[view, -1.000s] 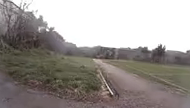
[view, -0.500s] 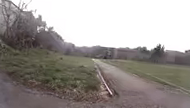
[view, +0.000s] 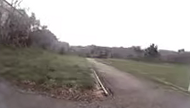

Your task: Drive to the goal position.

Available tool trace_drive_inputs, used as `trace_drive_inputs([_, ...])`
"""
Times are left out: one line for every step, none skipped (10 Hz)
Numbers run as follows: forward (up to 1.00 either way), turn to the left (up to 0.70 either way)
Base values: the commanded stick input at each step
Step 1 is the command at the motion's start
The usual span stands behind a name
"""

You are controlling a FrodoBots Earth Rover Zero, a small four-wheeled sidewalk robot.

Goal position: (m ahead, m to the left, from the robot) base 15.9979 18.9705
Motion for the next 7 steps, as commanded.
trace_drive_inputs([0.00, -0.28])
trace_drive_inputs([0.04, 0.00])
trace_drive_inputs([0.04, 0.00])
trace_drive_inputs([0.04, 0.00])
trace_drive_inputs([0.04, 0.00])
trace_drive_inputs([0.05, 0.00])
trace_drive_inputs([0.05, 0.00])
